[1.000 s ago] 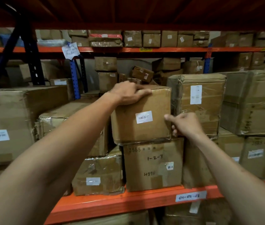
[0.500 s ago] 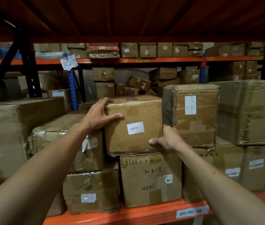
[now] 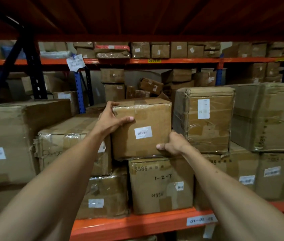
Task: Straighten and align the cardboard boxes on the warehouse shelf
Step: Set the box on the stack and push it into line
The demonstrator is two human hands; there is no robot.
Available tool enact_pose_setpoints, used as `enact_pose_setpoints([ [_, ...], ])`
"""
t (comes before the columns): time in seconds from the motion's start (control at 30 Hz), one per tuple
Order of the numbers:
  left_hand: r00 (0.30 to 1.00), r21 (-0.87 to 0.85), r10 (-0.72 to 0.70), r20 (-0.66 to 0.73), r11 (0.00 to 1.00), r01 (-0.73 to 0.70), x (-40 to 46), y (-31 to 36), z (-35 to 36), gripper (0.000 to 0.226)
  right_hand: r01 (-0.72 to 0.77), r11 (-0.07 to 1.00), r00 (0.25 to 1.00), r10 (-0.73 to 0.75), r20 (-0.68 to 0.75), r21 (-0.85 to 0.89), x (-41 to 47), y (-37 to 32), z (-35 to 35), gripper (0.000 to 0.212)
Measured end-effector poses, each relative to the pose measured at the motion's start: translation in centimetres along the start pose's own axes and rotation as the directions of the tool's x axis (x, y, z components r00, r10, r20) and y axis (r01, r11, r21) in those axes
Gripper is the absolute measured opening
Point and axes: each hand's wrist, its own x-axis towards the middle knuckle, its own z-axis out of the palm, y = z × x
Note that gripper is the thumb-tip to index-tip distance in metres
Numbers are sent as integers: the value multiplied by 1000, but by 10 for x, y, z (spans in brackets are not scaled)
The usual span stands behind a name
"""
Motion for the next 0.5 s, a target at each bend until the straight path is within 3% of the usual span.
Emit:
enact_pose_setpoints([
  [0.2,1000,-15,-20,-10,1000,20,-6,5,-1,90,10,1000,1000,-10,18,-27,3,2,1,91],
  [0.5,995,31,-95,24,995,94,-7,11,-1,96,29,1000,1000,-29,9,5,-2,5,4,91],
])
